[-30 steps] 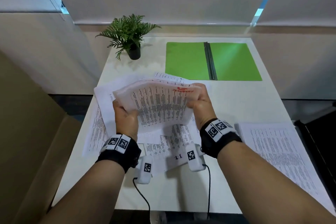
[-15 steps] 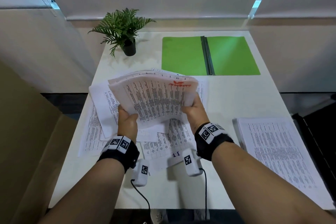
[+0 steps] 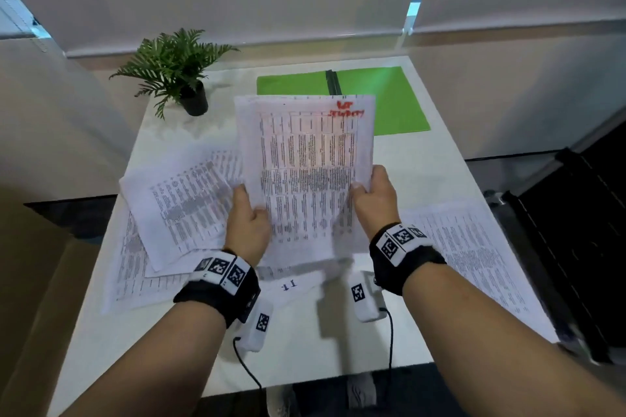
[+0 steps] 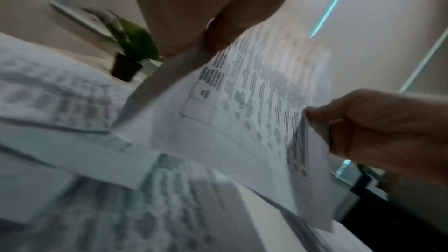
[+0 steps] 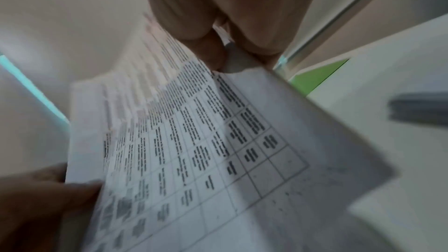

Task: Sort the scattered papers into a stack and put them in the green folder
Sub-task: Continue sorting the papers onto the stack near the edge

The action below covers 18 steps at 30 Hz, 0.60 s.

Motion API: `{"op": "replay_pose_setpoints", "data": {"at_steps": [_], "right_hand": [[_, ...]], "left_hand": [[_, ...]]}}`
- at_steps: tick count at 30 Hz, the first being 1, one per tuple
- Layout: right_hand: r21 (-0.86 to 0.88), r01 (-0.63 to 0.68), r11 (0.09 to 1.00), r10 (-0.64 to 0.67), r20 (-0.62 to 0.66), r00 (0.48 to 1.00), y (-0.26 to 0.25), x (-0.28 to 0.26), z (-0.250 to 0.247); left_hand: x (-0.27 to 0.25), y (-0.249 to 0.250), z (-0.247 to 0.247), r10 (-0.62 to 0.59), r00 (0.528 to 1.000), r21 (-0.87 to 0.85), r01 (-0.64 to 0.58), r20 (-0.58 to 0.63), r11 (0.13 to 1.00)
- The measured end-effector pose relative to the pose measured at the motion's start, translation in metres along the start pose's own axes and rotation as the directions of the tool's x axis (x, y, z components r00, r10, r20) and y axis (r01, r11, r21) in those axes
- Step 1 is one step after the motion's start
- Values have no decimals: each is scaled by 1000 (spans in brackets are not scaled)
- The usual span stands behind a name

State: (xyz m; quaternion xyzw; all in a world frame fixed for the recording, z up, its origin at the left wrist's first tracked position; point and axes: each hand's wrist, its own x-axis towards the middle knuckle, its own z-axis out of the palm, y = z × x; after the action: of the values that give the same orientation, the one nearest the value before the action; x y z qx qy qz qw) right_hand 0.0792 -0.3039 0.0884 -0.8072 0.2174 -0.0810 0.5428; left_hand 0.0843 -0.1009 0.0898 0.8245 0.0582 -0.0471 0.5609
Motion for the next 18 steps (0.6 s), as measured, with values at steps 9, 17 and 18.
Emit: {"op": "replay_pose_setpoints", "data": {"at_steps": [9, 17, 18], "right_hand": [[-355, -271, 895, 182, -264, 947, 115, -10, -156], [-415, -352, 839, 276, -233, 932, 180, -19, -228], [-420, -351, 837, 279, -225, 934, 185, -17, -230]], "left_hand": [[-60, 5, 148, -162, 865, 246, 46, 476, 968], [-91, -13, 235, -290, 733, 382, 44, 616, 923], [-92, -13, 239, -290, 739, 395, 35, 608, 918]]}}
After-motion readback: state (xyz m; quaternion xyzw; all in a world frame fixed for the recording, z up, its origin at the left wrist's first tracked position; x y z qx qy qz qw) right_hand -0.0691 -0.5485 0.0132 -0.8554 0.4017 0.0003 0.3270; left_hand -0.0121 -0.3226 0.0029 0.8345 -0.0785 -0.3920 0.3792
